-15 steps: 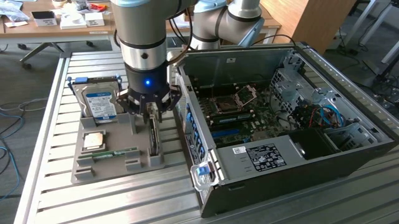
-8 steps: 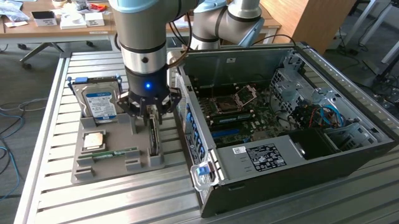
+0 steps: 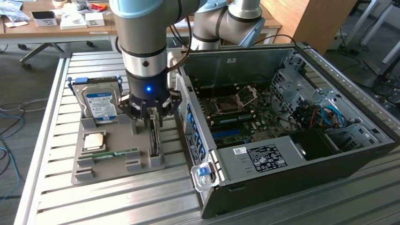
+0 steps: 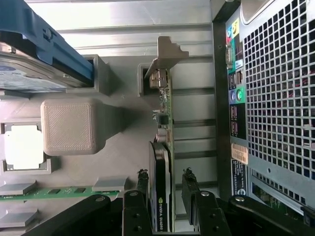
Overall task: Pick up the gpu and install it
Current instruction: 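Pick up the gpu and move the gpu toward the slot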
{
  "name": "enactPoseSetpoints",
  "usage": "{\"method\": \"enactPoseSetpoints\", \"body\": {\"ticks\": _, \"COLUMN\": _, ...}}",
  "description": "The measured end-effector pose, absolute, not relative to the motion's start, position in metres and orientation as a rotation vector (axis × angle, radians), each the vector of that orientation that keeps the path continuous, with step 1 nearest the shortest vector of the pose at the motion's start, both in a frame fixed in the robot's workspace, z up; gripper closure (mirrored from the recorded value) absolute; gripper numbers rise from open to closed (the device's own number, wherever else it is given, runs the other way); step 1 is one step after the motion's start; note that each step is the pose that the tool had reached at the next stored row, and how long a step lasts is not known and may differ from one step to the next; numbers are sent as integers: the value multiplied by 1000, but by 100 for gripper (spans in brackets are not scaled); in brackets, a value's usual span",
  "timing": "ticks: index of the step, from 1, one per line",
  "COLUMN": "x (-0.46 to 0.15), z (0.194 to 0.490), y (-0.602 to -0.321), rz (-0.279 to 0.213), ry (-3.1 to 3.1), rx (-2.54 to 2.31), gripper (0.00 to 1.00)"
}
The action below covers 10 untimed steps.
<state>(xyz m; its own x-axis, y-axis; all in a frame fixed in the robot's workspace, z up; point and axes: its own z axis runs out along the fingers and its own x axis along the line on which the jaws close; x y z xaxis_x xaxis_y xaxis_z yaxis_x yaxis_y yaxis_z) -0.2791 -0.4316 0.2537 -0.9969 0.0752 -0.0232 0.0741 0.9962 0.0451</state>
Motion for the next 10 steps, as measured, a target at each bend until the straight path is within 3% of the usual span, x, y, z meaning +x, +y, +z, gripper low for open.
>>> {"method": "enactPoseSetpoints", "body": {"ticks": 10, "x": -281, "z": 245, "y": -432, "rz": 69, "ry": 3114, "rx": 116, "gripper": 58}}
